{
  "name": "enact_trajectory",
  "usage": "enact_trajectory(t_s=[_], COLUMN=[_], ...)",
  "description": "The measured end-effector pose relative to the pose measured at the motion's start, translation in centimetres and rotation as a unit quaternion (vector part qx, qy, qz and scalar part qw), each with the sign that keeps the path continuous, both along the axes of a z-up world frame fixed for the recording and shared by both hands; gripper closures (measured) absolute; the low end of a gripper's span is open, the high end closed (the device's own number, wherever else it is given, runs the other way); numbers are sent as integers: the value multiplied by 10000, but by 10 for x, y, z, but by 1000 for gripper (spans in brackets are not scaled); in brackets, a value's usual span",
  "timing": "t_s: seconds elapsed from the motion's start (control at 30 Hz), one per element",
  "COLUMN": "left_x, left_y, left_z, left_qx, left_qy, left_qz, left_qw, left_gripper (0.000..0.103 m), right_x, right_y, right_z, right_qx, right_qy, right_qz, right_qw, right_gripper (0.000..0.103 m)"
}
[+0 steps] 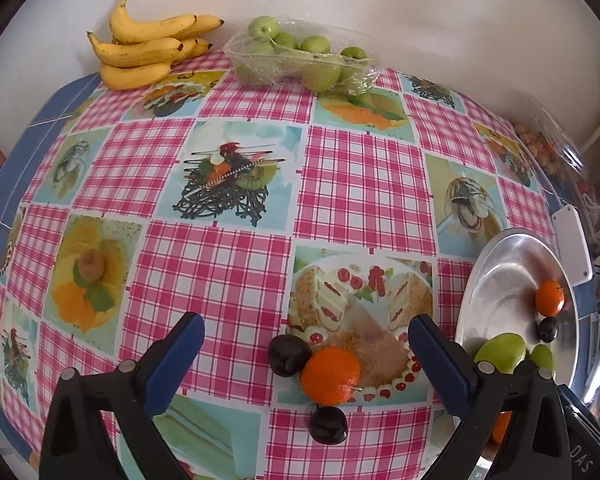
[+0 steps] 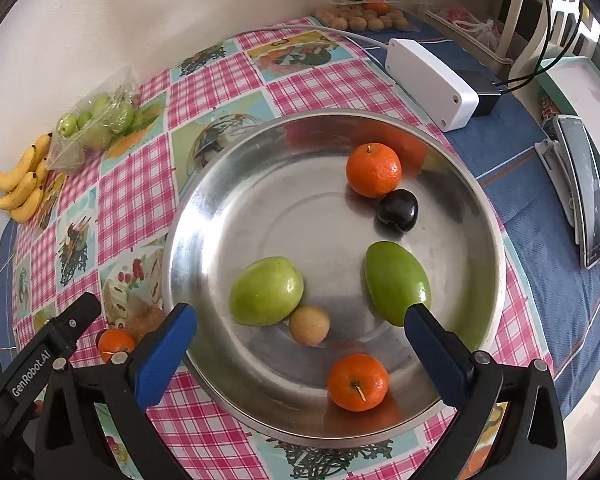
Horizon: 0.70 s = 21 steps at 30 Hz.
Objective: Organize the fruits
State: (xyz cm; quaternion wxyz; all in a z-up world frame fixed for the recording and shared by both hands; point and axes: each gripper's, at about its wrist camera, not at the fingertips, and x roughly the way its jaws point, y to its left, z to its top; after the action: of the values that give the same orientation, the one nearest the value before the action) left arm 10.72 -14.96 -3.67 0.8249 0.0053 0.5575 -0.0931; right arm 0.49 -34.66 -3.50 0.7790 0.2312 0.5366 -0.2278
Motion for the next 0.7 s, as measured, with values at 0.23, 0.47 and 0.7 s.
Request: enact_trajectory(t_s=[0.23, 0.47, 0.7], left_x=[-3, -10, -20], left_y=[8, 18, 30], left_z=[0, 3, 7], left_qx=[71, 111, 84], left_qy=[-25, -76, -86], left_qz=[-21, -63, -68], left_qw=[10000, 9999, 9999], left_gripper=[0, 0, 0], right_x=[-2, -5, -8], right_y=[3, 16, 33], right_z=[2, 8, 1], right_qx=[-156, -358, -210], right_qy=[-62, -335, -260], right_qz=[145, 401, 587], right_qw=[9998, 9980, 9977], right_gripper=[0, 0, 0])
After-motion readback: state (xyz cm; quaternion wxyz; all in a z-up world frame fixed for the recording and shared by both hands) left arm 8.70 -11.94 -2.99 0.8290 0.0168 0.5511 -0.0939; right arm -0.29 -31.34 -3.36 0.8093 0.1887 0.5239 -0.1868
